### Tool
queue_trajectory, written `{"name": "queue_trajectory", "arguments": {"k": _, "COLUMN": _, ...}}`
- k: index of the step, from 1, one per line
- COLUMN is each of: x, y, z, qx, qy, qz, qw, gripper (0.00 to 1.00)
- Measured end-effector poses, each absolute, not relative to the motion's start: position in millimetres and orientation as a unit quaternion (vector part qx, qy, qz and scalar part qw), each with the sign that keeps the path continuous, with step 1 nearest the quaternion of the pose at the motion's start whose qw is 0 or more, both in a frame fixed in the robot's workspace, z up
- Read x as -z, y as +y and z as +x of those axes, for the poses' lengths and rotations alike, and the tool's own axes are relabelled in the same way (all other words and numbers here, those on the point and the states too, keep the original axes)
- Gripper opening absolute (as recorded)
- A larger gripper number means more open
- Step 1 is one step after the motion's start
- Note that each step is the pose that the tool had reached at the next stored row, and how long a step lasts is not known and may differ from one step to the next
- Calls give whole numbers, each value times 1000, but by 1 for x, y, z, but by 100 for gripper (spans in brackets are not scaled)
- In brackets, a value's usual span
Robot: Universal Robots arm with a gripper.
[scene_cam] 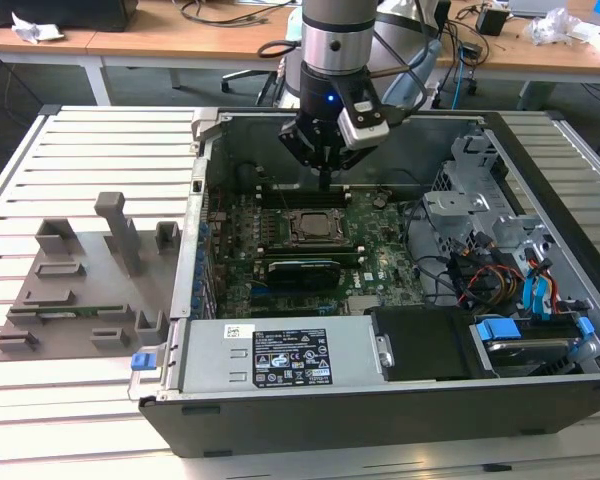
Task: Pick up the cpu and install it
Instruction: 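Install the first cpu locking lever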
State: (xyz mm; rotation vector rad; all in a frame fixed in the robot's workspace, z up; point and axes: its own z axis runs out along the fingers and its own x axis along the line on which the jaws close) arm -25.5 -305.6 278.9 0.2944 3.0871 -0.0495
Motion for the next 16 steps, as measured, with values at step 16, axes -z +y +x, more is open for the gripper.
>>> {"name": "queue_trajectory", "arguments": {"k": 16, "x": -279, "y": -306, "z": -26, "qx": 15, "qy": 999, "qz": 37, "qw": 21, "gripper": 11}}
